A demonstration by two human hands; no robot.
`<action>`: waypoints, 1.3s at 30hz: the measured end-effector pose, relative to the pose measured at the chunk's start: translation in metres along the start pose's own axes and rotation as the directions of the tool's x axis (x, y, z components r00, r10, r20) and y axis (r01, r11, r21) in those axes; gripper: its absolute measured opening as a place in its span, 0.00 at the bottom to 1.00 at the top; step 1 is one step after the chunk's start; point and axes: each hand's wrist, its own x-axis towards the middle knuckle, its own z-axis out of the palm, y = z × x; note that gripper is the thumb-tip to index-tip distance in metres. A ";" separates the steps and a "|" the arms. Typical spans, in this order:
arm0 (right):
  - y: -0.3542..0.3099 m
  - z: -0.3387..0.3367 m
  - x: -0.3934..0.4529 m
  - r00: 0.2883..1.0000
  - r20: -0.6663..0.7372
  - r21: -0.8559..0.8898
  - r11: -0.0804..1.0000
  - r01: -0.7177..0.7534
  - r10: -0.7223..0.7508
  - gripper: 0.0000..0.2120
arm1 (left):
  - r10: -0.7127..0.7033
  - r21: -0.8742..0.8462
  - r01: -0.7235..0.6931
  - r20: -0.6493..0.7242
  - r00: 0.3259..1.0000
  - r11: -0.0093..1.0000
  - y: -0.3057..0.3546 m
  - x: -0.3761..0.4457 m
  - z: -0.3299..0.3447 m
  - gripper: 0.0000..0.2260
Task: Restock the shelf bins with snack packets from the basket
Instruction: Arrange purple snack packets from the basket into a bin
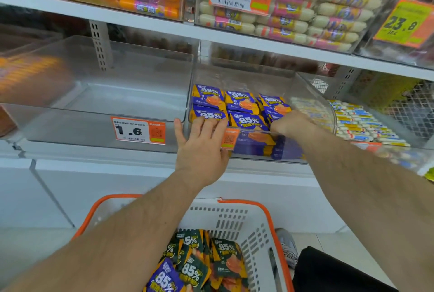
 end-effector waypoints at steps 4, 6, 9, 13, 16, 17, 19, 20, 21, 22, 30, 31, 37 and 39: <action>0.002 -0.003 -0.007 0.997 -0.019 0.129 0.989 -0.072 0.075 0.17 | -0.022 0.001 0.022 0.039 0.999 1.000 0.003 0.000 -0.001 0.31; 0.005 -0.004 -0.013 0.994 -0.038 0.168 0.981 -0.093 0.101 0.21 | -0.027 0.003 0.027 0.073 0.997 1.000 0.005 0.001 -0.007 0.32; 0.010 0.002 -0.029 0.948 -0.310 0.193 0.981 -0.015 0.075 0.23 | -0.041 -0.003 0.042 0.187 0.982 0.999 0.006 0.000 -0.014 0.37; 0.009 0.036 -0.054 0.583 -0.792 0.094 0.908 0.408 -0.180 0.19 | -0.066 -0.149 0.094 0.187 0.980 0.984 0.005 -0.032 -0.017 0.43; -0.013 0.085 -0.091 0.435 -0.844 0.054 0.757 0.651 -0.314 0.14 | -0.123 -0.296 0.199 0.255 0.959 0.934 -0.008 -0.076 -0.015 0.38; -0.022 0.107 -0.104 0.465 -0.808 0.084 0.710 0.699 -0.362 0.13 | -0.177 -0.348 0.304 0.350 0.920 0.887 -0.015 -0.091 -0.012 0.35; -0.039 0.153 -0.128 0.660 -0.631 0.297 0.659 0.691 -0.407 0.10 | -0.262 -0.436 0.568 0.584 0.769 0.698 -0.029 -0.119 -0.009 0.26; -0.045 0.175 -0.139 0.786 -0.467 0.430 0.673 0.602 -0.405 0.08 | -0.282 -0.447 0.670 0.664 0.693 0.592 -0.036 -0.132 -0.008 0.22; -0.051 0.196 -0.149 0.874 -0.291 0.522 0.701 0.486 -0.390 0.07 | -0.303 -0.437 0.732 0.707 0.639 0.523 -0.043 -0.146 -0.007 0.17; -0.057 0.218 -0.156 0.927 -0.140 0.572 0.736 0.362 -0.348 0.04 | -0.327 -0.412 0.758 0.721 0.611 0.506 -0.050 -0.158 -0.007 0.15; -0.068 0.327 -0.225 0.803 0.590 0.446 0.864 -0.233 -0.088 0.11 | -0.460 -0.259 0.884 0.777 0.430 0.389 -0.083 -0.227 0.000 0.14; -0.067 0.334 -0.229 0.798 0.596 0.449 0.861 -0.238 -0.090 0.10 | -0.465 -0.250 0.894 0.783 0.412 0.371 -0.084 -0.230 0.001 0.14; -0.057 0.366 -0.224 0.775 0.626 0.167 0.986 -0.024 -0.087 0.13 | -0.464 -0.222 0.909 0.802 0.376 0.353 -0.084 -0.236 0.004 0.14; -0.058 0.356 -0.226 0.782 0.601 0.092 0.987 0.134 -0.162 0.05 | -0.452 -0.223 0.906 0.808 0.378 0.359 -0.081 -0.235 0.004 0.14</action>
